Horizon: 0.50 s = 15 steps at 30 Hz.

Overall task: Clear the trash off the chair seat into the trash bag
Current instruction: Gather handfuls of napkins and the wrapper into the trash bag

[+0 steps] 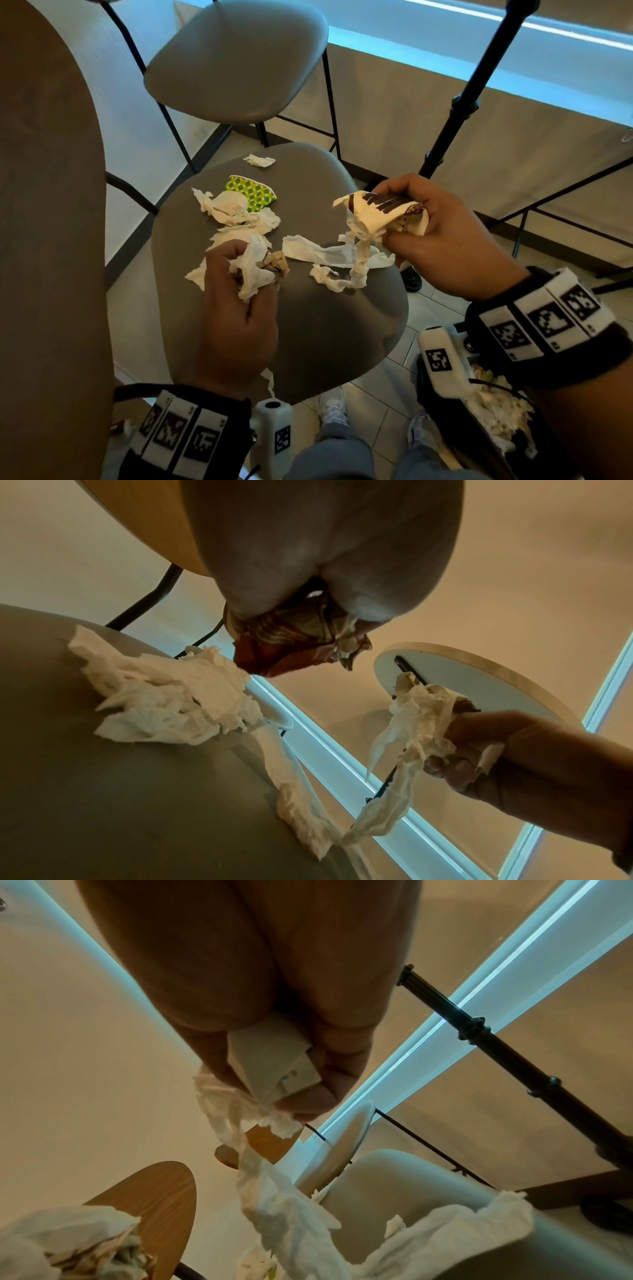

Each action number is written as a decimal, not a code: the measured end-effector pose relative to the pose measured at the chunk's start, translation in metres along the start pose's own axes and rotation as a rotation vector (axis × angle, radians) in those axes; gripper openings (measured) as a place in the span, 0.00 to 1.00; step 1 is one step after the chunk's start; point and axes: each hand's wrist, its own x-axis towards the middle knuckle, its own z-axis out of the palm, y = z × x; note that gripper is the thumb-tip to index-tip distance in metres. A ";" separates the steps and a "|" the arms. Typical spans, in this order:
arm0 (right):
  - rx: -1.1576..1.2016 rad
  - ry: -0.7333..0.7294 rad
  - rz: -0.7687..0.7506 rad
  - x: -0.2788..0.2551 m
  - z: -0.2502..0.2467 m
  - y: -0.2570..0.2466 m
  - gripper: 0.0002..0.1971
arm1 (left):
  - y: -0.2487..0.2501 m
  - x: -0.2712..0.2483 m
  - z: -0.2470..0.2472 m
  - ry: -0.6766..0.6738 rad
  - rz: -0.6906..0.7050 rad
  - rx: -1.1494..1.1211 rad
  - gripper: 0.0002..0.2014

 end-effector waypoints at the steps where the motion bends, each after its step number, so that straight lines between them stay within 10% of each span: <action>1: 0.000 0.003 0.002 -0.001 0.000 0.001 0.23 | 0.001 0.000 0.001 -0.005 -0.001 -0.001 0.17; 15: 0.112 0.139 -0.058 -0.037 -0.041 -0.008 0.25 | 0.037 0.009 0.014 -0.029 0.092 -0.023 0.18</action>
